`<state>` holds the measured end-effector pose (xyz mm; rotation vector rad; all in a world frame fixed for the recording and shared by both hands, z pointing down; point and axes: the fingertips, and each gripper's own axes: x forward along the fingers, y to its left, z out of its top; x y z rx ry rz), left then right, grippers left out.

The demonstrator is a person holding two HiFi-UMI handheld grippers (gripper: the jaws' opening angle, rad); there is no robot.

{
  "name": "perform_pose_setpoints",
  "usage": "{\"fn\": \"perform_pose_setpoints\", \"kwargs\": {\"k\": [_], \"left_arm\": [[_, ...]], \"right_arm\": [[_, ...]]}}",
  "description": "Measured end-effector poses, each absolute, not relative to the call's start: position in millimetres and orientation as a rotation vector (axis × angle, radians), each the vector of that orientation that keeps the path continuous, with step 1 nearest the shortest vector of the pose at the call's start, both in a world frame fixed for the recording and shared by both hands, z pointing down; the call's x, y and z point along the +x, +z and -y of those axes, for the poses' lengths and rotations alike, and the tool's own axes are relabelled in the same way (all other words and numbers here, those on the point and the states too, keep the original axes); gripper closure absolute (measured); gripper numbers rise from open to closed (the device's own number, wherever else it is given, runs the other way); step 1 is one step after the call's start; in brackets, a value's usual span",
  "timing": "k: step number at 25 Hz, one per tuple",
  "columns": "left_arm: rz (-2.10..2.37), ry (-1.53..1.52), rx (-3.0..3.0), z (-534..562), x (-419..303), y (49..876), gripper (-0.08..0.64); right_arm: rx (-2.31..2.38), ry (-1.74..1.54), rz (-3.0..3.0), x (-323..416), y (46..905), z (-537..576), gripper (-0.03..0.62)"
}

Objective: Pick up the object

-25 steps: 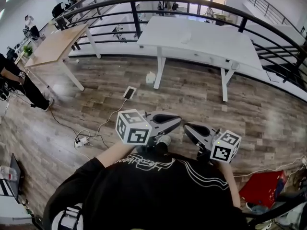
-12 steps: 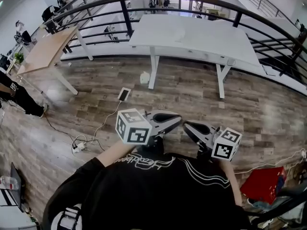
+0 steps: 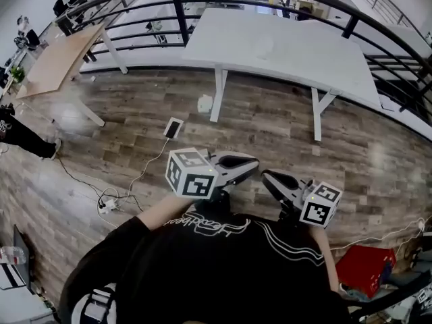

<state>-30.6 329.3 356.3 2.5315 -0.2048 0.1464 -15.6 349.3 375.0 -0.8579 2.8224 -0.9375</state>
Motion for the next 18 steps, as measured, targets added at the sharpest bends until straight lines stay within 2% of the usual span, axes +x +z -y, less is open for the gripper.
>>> {"fn": "perform_pose_setpoints", "kwargs": {"k": [18], "left_arm": [[0.142, 0.111, 2.517, -64.5, -52.0, 349.7, 0.554]], "right_arm": [[-0.991, -0.957, -2.771, -31.5, 371.8, -91.1, 0.575]]}}
